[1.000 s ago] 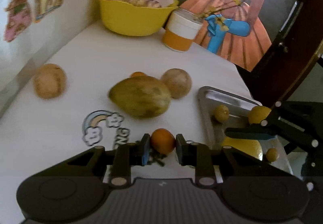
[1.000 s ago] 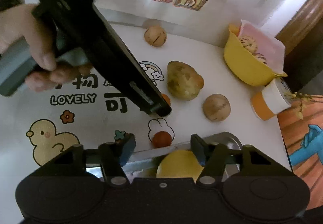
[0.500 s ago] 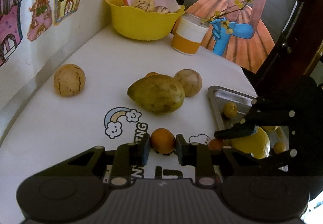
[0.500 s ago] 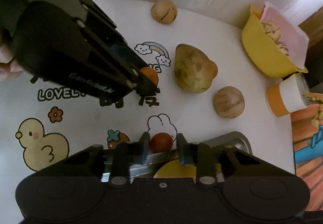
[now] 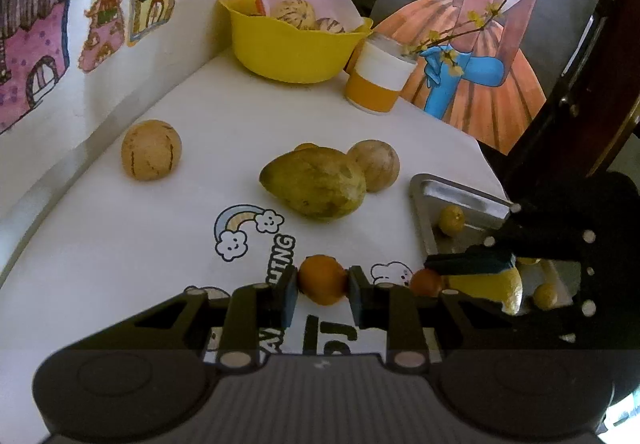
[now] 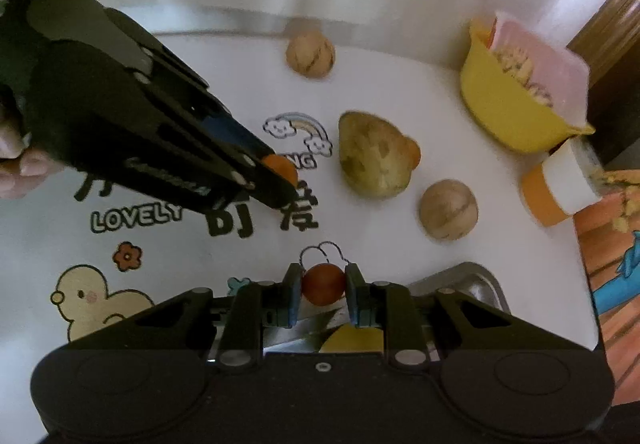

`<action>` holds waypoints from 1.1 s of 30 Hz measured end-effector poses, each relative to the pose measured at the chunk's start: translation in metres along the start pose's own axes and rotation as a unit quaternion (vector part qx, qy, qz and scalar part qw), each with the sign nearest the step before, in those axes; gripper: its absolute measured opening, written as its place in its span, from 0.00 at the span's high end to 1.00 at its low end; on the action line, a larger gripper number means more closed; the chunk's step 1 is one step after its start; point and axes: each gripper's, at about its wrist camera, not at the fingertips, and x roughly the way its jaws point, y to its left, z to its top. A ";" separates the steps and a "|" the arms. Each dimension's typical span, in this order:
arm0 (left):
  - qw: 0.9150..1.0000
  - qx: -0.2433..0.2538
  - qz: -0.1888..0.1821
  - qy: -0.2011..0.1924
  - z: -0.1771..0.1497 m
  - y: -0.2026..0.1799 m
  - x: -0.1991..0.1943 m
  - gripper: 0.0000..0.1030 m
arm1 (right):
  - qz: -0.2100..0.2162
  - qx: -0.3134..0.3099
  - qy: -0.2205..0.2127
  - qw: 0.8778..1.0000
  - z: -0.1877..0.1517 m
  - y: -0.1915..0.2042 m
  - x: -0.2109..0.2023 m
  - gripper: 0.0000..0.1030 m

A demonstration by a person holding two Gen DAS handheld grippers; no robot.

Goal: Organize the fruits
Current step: 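Carry both tomatoes onto the metal tray and open both grippers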

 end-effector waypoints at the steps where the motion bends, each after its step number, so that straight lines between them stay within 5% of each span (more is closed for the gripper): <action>1: 1.000 0.000 0.000 -0.001 -0.001 -0.001 -0.002 0.72 | -0.002 -0.001 -0.007 1.000 -0.002 0.003 -0.004 0.77; 18: 0.997 0.053 -0.055 0.003 -0.027 -0.073 -0.025 0.72 | -0.038 0.078 -0.052 0.995 -0.077 0.013 -0.094 0.77; 33: 0.993 0.088 -0.053 0.050 -0.051 -0.119 0.004 0.72 | -0.060 0.154 -0.039 0.986 -0.140 -0.005 -0.076 0.76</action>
